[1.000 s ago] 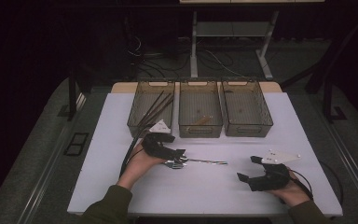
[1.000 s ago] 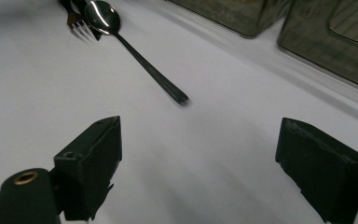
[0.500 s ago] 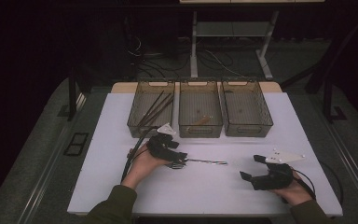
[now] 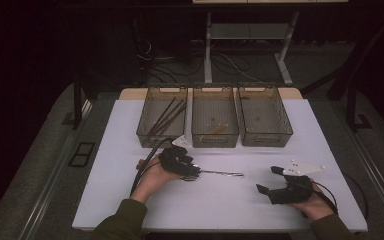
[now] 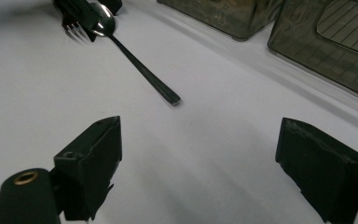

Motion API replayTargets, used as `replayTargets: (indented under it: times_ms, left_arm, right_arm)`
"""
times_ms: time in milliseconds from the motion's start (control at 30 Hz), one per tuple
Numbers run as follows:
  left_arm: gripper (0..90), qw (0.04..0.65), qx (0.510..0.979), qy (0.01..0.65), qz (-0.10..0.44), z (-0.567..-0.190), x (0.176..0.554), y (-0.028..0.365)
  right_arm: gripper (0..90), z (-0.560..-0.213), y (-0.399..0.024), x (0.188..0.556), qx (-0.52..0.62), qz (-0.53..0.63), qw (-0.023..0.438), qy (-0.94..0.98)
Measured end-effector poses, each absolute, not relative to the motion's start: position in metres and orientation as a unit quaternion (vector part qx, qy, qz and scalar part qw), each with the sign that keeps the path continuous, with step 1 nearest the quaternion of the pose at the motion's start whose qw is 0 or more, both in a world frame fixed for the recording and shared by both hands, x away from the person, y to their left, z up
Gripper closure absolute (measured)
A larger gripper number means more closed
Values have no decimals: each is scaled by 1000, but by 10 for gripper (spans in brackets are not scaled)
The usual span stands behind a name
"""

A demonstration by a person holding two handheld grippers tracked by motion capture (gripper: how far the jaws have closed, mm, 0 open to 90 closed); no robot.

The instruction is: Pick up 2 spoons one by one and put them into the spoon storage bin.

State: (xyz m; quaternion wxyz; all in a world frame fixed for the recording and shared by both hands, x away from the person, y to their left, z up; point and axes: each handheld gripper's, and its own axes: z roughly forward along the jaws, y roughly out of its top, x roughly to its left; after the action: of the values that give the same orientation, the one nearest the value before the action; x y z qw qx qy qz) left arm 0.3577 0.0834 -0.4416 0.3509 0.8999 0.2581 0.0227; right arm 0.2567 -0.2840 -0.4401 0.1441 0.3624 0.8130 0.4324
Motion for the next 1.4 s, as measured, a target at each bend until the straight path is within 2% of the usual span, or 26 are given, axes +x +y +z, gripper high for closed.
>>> replayTargets:
  times_ms: [167,367,733,1267,1400]
  left_arm:
    - [504,335,911,237,47,-440,354,80]
    - [536,339,909,236,51,-441,353,80]
    - [688,341,912,219,61,-440,352,82]
    - [884,389,895,217,37,-431,350,87]
    - [885,390,894,218,38,-431,350,87]
  right_arm:
    - [145,-440,-284,257,361,431,145,814]
    - [145,-440,-283,256,360,430,146,815]
    - [145,-440,-283,256,356,427,148,818]
    - [145,-440,-283,256,357,427,150,817]
    - [145,-440,-283,256,356,427,149,818]
